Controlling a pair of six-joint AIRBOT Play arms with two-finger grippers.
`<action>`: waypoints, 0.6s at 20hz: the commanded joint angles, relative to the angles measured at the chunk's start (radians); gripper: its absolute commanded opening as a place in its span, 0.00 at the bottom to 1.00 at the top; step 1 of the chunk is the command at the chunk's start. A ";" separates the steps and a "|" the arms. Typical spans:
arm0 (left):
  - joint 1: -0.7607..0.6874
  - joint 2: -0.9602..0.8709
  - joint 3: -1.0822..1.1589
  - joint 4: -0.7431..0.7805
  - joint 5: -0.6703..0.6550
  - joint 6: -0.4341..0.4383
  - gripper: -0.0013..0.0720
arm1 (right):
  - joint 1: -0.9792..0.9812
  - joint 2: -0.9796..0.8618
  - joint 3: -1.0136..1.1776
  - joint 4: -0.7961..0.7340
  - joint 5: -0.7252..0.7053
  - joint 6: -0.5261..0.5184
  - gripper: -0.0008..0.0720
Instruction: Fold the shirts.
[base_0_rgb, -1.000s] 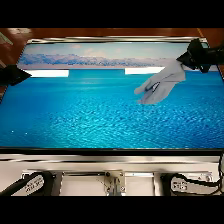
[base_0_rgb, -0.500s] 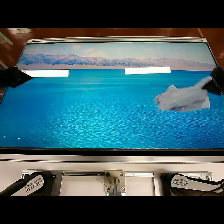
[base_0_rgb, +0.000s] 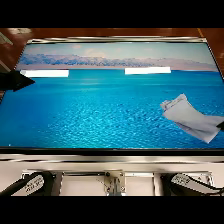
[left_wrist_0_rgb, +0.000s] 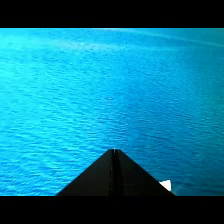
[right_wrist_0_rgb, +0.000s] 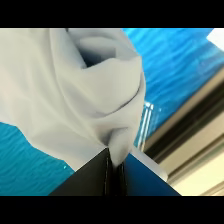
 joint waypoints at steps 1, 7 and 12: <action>0.000 0.001 0.000 0.000 -0.006 0.000 0.06 | -0.109 0.087 -0.262 -0.010 -0.099 -0.018 0.08; 0.000 0.001 0.000 0.000 -0.006 0.000 0.06 | -0.158 0.296 -0.695 0.023 -0.301 0.029 0.09; 0.000 0.001 0.000 0.000 -0.006 0.000 0.06 | -0.158 0.388 -0.777 0.007 -0.358 0.089 0.09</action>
